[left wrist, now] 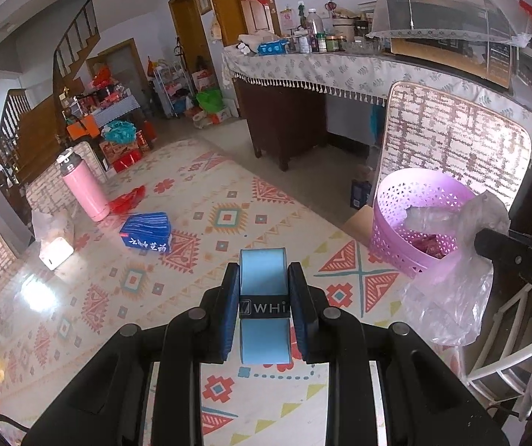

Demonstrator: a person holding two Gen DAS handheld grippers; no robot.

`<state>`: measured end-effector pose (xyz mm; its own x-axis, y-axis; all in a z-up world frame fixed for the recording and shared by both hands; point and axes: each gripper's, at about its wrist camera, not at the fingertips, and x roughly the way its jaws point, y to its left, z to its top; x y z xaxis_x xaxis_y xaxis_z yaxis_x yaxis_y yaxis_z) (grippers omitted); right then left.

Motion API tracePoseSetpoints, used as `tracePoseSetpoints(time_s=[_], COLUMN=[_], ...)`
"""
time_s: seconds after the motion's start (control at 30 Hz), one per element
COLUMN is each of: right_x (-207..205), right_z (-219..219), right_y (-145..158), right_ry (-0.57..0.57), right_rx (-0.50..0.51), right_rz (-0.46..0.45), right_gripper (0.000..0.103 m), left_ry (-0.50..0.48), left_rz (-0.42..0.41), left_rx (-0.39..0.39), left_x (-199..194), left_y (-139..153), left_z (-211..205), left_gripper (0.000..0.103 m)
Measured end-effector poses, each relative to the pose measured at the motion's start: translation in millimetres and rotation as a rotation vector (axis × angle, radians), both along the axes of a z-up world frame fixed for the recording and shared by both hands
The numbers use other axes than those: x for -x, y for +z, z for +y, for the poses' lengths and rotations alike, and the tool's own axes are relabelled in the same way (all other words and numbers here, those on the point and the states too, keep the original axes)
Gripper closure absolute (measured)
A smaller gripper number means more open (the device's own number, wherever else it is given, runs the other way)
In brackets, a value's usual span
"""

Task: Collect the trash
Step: 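Carry the strap item and plastic wrap over the lilac wastebasket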

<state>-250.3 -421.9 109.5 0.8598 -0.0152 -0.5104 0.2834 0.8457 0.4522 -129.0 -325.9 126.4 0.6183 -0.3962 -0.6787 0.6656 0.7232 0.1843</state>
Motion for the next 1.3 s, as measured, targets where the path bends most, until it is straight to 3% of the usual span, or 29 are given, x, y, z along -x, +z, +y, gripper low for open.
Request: tracePoseSetpoints(time_s=[0.53, 1.3], right_x=[5.3, 17.2], right_z=[-27.5, -107.9], right_y=[-6.7, -27.1], right_ry=[-0.050, -0.203], right_rx=[-0.024, -0.037], right_rz=[0.008, 0.097], right_gripper=[0.067, 0.067], left_ry=[-0.036, -0.211], left_rz=[0.045, 0.245], left_rx=[-0.012, 0.035], left_x=[-9.3, -31.3], left_y=[-8.4, -26.4], left_z=[-28.1, -171.7], left_gripper=[0.078, 0.078])
